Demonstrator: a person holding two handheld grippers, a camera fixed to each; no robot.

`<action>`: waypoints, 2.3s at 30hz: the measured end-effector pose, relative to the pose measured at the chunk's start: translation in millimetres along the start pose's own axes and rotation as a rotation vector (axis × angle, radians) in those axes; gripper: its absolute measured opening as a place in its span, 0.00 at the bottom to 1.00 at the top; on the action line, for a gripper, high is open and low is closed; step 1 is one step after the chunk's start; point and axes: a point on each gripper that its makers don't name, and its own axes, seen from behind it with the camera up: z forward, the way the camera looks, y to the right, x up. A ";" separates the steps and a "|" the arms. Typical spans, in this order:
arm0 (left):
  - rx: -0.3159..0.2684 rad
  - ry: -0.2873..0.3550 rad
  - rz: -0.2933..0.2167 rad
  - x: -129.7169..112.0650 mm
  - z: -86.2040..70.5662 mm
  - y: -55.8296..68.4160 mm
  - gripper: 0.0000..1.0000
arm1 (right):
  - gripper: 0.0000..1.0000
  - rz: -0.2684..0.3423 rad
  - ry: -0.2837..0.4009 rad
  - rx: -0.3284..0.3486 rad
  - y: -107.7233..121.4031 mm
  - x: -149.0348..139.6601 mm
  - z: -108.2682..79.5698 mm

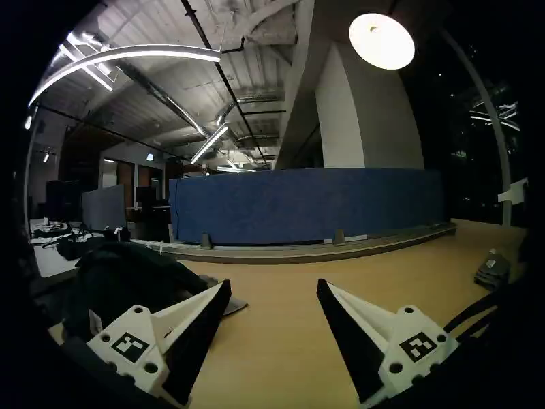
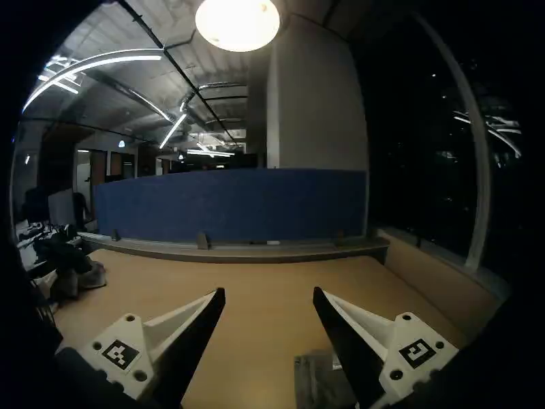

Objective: Fold towel

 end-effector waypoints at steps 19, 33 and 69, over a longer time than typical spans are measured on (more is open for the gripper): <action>0.003 0.022 -0.047 -44.5 14.0 -20.2 0.94 | 1.00 -0.060 -0.015 0.020 -34.6 -16.2 12.5; 0.008 -0.013 -0.044 -55.4 18.2 -18.7 0.94 | 1.00 -0.042 -0.019 0.019 -25.8 -20.1 18.0; 0.013 -0.013 -0.039 -54.1 17.1 -18.7 0.94 | 1.00 0.048 0.108 0.024 9.0 -29.7 17.0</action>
